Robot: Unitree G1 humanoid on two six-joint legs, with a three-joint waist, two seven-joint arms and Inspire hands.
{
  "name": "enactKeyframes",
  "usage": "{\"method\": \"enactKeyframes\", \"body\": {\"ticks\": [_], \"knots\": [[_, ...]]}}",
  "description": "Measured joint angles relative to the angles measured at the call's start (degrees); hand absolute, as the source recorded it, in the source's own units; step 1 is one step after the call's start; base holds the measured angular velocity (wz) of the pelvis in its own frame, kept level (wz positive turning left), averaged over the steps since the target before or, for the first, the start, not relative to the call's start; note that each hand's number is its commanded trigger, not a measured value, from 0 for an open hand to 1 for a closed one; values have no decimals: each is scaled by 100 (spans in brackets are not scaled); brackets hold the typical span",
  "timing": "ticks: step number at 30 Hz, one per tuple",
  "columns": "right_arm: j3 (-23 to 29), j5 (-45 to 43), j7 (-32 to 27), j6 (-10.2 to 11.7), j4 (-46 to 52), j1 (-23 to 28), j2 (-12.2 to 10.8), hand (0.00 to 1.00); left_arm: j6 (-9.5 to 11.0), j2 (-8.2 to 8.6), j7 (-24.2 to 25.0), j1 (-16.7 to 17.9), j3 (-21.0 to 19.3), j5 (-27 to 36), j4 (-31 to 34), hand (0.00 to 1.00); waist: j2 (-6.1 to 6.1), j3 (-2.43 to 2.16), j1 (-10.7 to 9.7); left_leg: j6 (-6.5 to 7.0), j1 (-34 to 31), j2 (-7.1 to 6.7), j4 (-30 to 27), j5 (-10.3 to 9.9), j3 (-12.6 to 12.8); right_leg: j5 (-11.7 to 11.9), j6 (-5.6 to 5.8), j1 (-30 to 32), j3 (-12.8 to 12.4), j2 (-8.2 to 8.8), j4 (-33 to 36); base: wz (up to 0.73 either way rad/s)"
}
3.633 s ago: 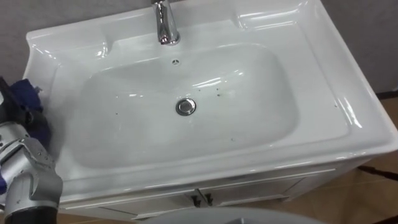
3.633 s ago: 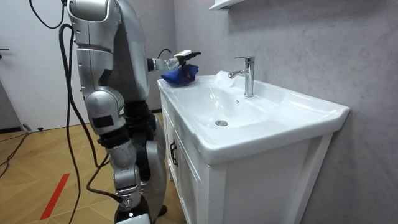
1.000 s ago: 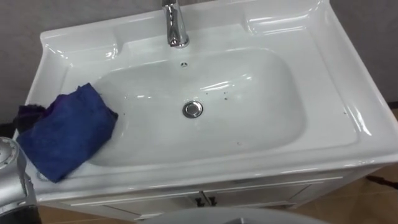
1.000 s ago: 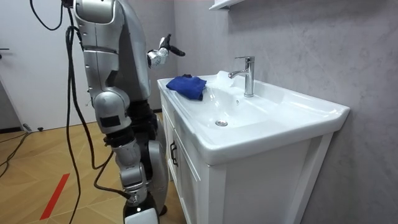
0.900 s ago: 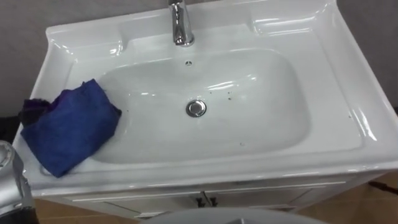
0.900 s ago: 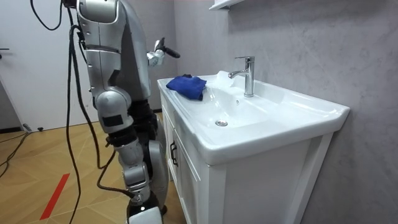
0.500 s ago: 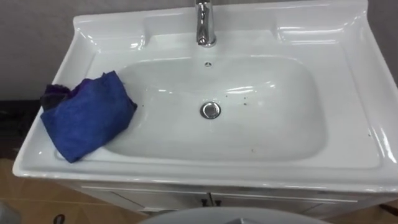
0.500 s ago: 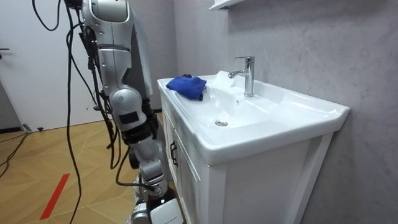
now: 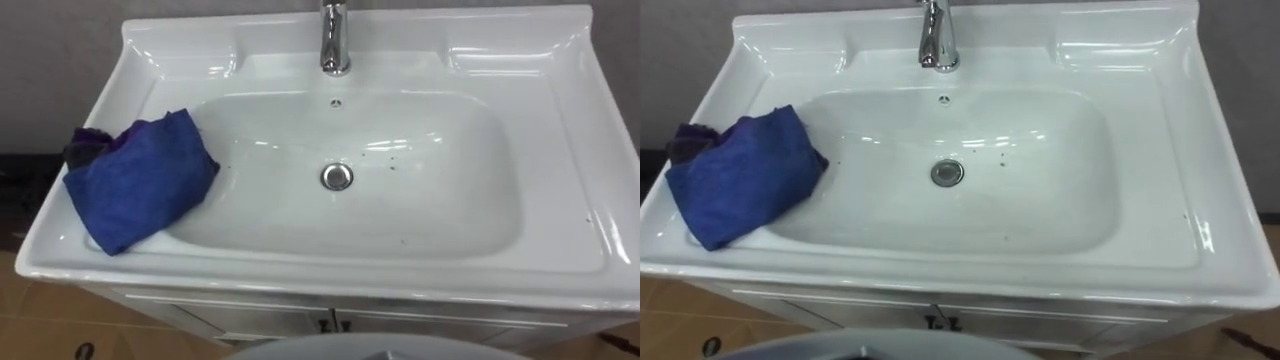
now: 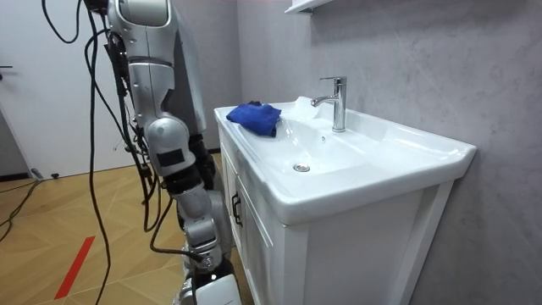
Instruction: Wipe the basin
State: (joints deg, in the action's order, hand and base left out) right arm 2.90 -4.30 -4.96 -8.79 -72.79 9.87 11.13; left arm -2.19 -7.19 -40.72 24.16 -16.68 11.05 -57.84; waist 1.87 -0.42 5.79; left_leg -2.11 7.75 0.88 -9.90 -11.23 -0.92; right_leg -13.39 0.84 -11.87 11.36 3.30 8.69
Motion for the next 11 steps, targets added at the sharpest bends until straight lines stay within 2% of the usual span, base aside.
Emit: {"method": "enactKeyframes", "body": {"ticks": [4,9,11], "knots": [[-20,2,76,6,-149,-114,-6,0,-109,87,660,-225,372,-695,-454,0,-26,14,-119,14,-26,-29,-48,-8,8,-9,15,-6,43,37,7,3],[-178,28,203,-12,-285,-198,-40,0,-305,141,1263,-401,687,-915,-693,0,-62,10,-251,34,-11,-57,-57,-20,53,-22,38,4,32,67,9,-2],[-176,50,270,-10,-310,-194,-52,0,-384,141,1515,-481,697,-928,-750,0,-80,9,-259,35,-3,-61,-52,-21,76,-22,39,-1,14,71,20,-3]]}}
